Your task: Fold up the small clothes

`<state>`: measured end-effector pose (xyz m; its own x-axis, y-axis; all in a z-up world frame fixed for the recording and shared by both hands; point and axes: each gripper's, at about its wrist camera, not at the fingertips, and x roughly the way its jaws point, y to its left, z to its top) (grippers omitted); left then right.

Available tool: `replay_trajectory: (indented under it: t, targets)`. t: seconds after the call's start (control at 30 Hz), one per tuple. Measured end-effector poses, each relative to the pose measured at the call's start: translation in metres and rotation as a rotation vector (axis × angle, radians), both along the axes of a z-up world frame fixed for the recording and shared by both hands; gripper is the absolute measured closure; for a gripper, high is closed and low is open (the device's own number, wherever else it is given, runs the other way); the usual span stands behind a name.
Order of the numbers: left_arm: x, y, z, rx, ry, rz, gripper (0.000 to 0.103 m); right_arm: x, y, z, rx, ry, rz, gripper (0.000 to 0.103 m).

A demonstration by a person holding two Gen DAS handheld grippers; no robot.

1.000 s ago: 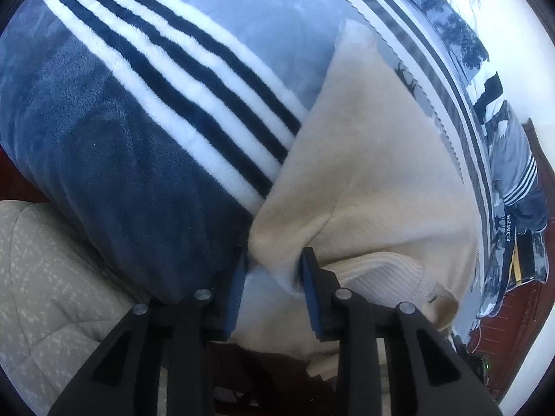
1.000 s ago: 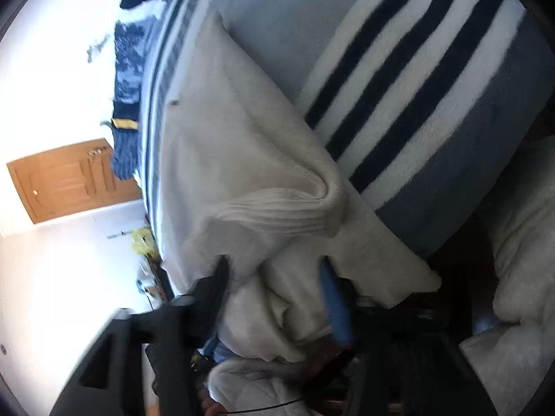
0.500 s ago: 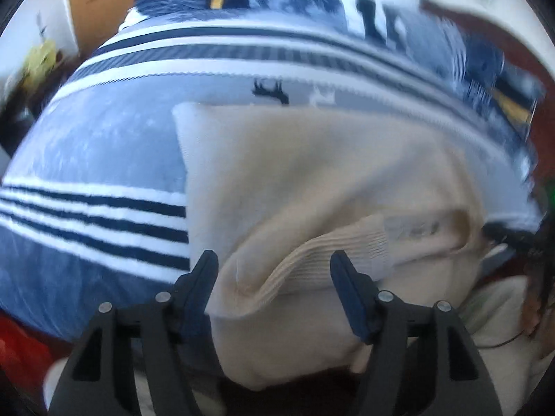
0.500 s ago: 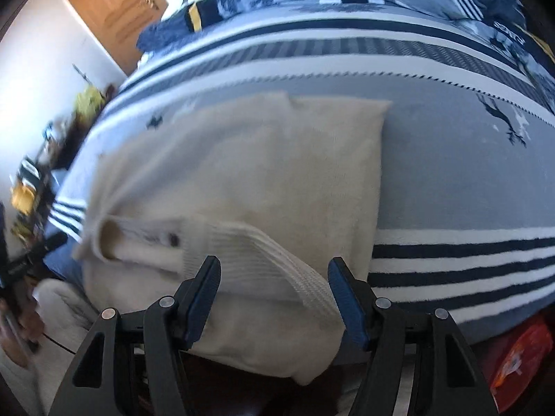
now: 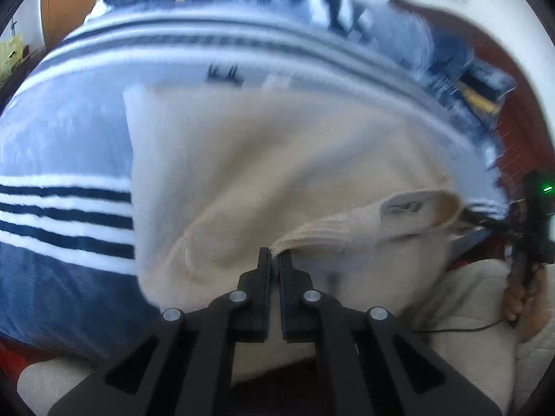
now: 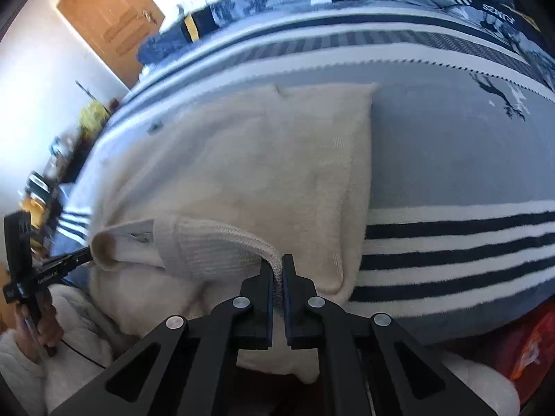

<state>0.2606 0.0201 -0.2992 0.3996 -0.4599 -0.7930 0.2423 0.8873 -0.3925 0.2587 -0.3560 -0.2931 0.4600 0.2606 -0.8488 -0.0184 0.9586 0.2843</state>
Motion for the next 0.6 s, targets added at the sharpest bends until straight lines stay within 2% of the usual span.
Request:
replay_trajectory:
  t: [0.07, 0.13, 0.2, 0.27, 0.33, 0.4, 0.43, 0.47, 0.5, 0.53, 0.57, 0.6]
  targets:
    - [-0.014, 0.012, 0.014, -0.038, -0.02, 0.005, 0.099, -0.014, 0.001, 0.014, 0.005, -0.032, 0.008, 0.098]
    - [-0.027, 0.018, 0.01, -0.007, -0.016, 0.011, 0.099, -0.029, 0.005, 0.021, -0.021, -0.036, 0.021, 0.098]
    - [-0.033, 0.015, -0.013, 0.026, 0.05, -0.001, 0.099, -0.041, 0.013, 0.013, -0.056, -0.012, 0.048, 0.098]
    - [-0.035, 0.01, -0.029, 0.064, 0.109, -0.008, 0.099, -0.041, 0.02, -0.006, -0.121, 0.049, 0.057, 0.098]
    - [-0.032, 0.001, -0.034, 0.099, 0.128, -0.027, 0.099, -0.038, 0.026, -0.019, -0.18, 0.098, 0.074, 0.098]
    - [-0.034, 0.001, -0.03, 0.085, 0.135, -0.027, 0.098, -0.036, 0.027, -0.021, -0.202, 0.113, 0.073, 0.097]
    - [-0.035, 0.003, -0.027, 0.065, 0.14, -0.021, 0.095, -0.036, 0.026, -0.022, -0.199, 0.124, 0.069, 0.097]
    - [-0.036, 0.006, -0.024, 0.037, 0.148, -0.007, 0.086, -0.037, 0.021, -0.02, -0.185, 0.128, 0.052, 0.095]
    - [-0.038, 0.011, -0.022, 0.001, 0.154, 0.008, 0.08, -0.043, 0.014, -0.012, -0.147, 0.104, 0.006, 0.089]
    - [-0.043, 0.016, -0.018, -0.046, 0.153, 0.028, 0.066, -0.048, 0.011, -0.006, -0.116, 0.077, -0.021, 0.082]
    - [-0.048, 0.02, -0.015, -0.078, 0.153, 0.055, 0.053, -0.055, 0.007, 0.003, -0.073, 0.044, -0.046, 0.055]
    - [-0.049, 0.025, -0.013, -0.104, 0.153, 0.078, 0.052, -0.065, 0.002, 0.011, -0.026, 0.013, -0.073, 0.031]
